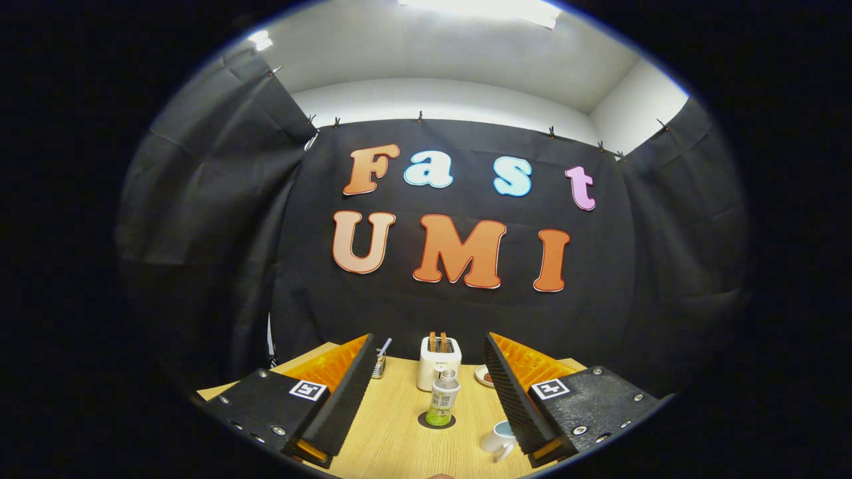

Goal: Take the bottle from table, then pour the juice into the cup, finally place the bottle on the coaster

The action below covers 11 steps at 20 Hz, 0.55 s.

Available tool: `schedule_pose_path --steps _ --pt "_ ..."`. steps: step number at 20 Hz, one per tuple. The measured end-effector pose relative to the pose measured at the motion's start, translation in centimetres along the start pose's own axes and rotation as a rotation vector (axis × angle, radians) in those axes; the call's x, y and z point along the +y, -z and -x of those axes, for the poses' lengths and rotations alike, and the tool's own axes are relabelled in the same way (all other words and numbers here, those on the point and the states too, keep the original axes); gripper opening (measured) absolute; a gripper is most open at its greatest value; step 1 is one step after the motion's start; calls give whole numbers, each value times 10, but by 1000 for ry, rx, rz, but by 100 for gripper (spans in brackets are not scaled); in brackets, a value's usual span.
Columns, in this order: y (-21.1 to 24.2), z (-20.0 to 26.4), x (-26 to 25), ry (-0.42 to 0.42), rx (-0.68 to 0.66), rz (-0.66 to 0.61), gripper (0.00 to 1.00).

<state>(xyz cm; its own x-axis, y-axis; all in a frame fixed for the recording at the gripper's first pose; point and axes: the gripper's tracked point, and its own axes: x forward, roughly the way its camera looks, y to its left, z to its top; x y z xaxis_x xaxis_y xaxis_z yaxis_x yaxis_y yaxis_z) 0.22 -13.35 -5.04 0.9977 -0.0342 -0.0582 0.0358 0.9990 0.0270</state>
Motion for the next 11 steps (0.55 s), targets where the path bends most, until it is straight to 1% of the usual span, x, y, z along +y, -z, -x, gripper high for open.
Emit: schedule_pose_path --steps 3,9,11 --pt "-1 2 -8 8 -8 -38 96" --pt "-17 2 -6 10 -47 -34 96" --pt "-15 1 -5 6 -46 -43 96"
